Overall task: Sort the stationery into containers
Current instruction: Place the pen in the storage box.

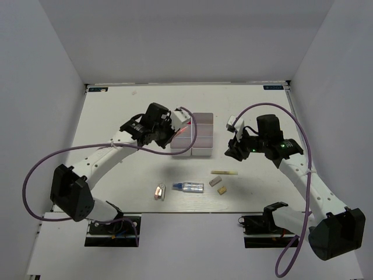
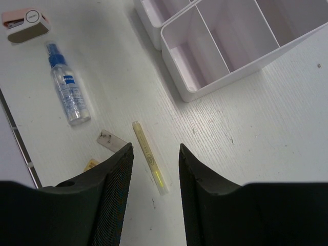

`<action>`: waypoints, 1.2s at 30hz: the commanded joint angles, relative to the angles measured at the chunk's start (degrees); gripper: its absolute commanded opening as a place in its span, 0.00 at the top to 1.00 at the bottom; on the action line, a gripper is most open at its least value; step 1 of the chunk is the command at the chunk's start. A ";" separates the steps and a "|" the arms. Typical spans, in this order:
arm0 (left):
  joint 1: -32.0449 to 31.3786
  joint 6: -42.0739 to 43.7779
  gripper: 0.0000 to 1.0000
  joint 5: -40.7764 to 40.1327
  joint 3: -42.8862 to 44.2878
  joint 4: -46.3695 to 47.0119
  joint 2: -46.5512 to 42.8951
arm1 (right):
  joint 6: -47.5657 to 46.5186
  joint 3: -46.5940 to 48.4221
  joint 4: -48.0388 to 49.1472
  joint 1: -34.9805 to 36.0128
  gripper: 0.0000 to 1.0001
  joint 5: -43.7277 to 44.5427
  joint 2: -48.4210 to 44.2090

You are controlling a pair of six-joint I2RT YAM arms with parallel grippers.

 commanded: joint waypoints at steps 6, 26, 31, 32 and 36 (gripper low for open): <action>2.74 11.01 0.99 -0.66 12.12 -7.47 7.81 | -0.48 -0.40 1.28 -0.24 0.55 -2.08 -1.01; 1.78 26.92 0.99 -4.62 26.35 -19.33 17.48 | -0.92 -0.49 1.10 -0.32 0.54 -0.76 -0.83; 1.60 27.81 0.99 -4.53 28.11 -19.87 19.07 | -1.10 -0.40 1.02 -0.32 0.54 -0.67 -0.84; 1.60 28.16 0.99 -6.19 28.12 -20.04 19.42 | -1.10 -0.49 0.93 -0.41 0.54 -0.67 -1.01; 1.16 29.21 0.99 -7.43 28.56 -20.05 20.56 | -1.36 -0.58 0.84 -0.32 0.54 -0.23 -1.01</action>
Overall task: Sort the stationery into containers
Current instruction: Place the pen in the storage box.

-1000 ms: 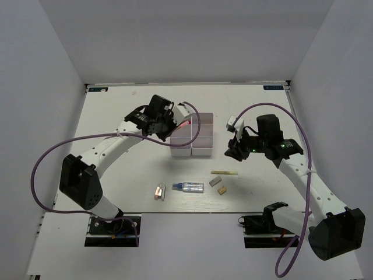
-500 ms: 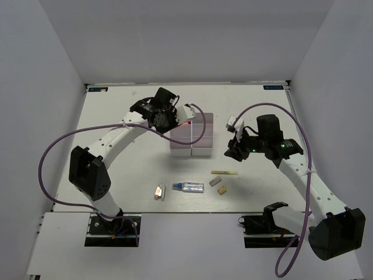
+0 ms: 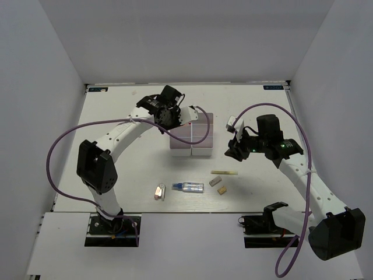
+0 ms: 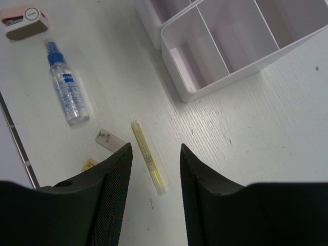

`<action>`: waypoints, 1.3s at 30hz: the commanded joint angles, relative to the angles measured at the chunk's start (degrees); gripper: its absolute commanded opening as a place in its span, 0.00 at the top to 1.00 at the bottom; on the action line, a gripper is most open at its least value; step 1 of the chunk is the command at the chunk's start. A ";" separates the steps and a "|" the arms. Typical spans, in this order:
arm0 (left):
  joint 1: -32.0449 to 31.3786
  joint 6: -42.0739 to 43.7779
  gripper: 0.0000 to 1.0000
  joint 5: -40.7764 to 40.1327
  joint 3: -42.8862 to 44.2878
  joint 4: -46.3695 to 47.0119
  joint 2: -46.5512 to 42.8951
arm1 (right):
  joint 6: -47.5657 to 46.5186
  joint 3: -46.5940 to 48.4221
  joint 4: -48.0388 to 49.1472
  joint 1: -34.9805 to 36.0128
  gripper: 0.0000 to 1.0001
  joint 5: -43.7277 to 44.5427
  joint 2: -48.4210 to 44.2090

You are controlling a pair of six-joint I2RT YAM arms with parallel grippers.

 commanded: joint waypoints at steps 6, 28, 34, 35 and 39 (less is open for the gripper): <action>-1.82 3.48 0.99 -4.87 3.18 -1.14 1.01 | -0.51 -0.36 0.60 -0.41 0.54 0.03 -1.19; -5.25 7.61 0.99 -13.83 1.61 -0.44 2.33 | -0.86 -0.36 0.16 -0.24 0.54 -0.14 -1.19; -7.18 8.14 0.99 -19.36 -0.15 1.41 2.15 | -0.95 -0.45 0.16 -0.41 0.54 -0.23 -1.36; -7.62 8.22 0.99 -19.81 -0.33 1.41 2.24 | -0.95 -0.45 0.25 -0.06 0.54 -0.23 -1.36; -8.85 9.01 0.99 -22.45 -1.21 3.25 2.15 | -0.86 -0.45 0.25 -0.24 0.54 -0.23 -1.54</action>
